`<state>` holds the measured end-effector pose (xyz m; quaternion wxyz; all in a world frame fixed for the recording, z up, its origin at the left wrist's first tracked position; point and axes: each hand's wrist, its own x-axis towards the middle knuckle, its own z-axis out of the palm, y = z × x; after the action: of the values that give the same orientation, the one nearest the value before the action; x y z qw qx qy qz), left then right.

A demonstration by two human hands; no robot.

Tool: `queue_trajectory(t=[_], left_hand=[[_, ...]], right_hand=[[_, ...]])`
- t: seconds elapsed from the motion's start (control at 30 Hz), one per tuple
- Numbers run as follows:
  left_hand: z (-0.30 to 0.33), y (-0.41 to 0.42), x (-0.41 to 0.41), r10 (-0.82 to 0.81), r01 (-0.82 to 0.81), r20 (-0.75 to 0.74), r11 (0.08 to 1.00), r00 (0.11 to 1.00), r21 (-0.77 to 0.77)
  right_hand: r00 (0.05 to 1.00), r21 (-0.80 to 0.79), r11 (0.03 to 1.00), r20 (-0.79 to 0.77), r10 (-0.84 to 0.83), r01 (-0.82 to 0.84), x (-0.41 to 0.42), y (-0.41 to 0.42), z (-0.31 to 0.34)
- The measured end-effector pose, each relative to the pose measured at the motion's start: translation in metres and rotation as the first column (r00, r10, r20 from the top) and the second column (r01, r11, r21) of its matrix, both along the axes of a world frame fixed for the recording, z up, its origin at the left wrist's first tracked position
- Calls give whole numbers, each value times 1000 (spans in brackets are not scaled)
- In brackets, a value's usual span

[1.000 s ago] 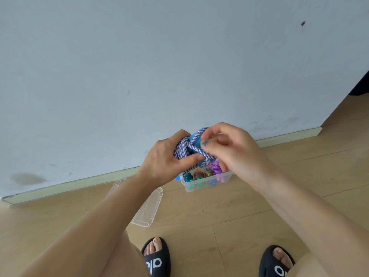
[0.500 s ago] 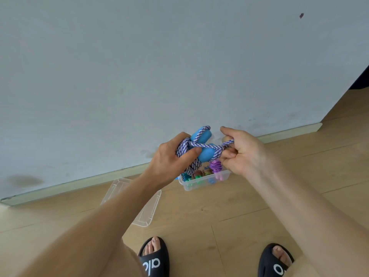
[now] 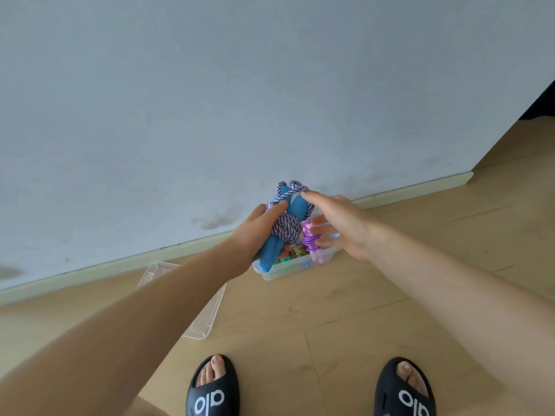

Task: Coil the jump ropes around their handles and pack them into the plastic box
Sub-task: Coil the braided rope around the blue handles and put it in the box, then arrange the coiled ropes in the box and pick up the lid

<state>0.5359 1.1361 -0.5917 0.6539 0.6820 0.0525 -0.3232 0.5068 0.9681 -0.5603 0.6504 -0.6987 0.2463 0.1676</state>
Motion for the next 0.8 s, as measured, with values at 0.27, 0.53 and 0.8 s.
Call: queue_trajectory(t=[0.27, 0.53, 0.8], left_hand=[[-80, -33, 39, 11, 15, -235, 994, 972, 106], [-162, -28, 114, 116, -43, -182, 932, 976, 359], [-230, 5, 135, -72, 150, -157, 804, 985, 575]], right_hand=[[996, -106, 994, -88, 16, -26, 42, -6, -100], [999, -335, 942, -36, -4, -8, 126, 18, -201], [989, -549, 822, -88, 121, -150, 151, 42, -292]])
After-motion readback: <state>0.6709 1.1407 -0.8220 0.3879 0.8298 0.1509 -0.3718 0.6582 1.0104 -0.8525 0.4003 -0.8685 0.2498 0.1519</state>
